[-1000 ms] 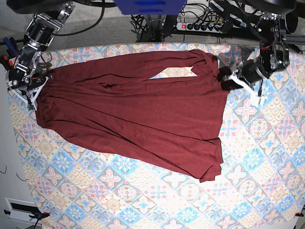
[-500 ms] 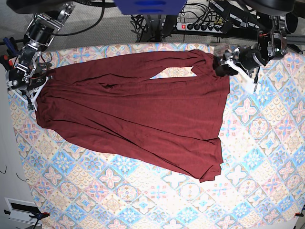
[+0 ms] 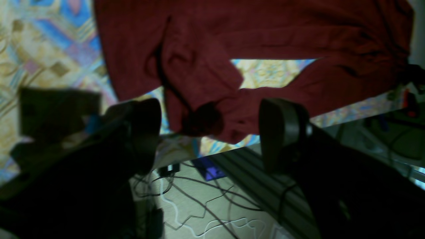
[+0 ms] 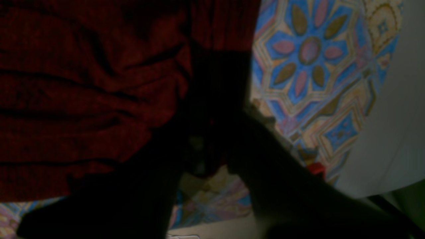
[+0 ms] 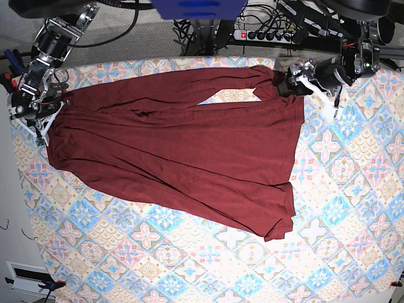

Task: Layout the t-shirt on the table in an organized manner, then fold the t-shirt properly
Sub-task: 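Release and regrasp the shirt edge with the left gripper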

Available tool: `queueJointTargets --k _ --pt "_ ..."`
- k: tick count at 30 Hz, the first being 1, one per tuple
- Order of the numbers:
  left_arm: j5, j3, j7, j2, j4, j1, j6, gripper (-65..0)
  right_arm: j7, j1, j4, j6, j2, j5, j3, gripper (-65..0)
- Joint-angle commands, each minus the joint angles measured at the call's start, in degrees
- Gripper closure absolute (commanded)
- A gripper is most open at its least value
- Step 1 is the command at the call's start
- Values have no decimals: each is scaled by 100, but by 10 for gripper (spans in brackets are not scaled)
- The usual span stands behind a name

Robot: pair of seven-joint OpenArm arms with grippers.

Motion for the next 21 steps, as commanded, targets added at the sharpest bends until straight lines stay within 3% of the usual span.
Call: queueJointTargets --k 1,11,16,21 --pt "-31 24 -101 -6 76 -38 -13 -451 41 76 100 -25 123 21 33 -102" --pt "1191 851 -75 451 -153 -644 -4 -432 32 67 109 -25 123 21 33 -102" --pt "1252 877 -66 451 -250 -706 -4 -327 58 67 109 -25 123 21 33 -102" --pt "1270 860 -93 451 -258 -706 -4 -311 58 67 109 -25 123 21 33 -102"
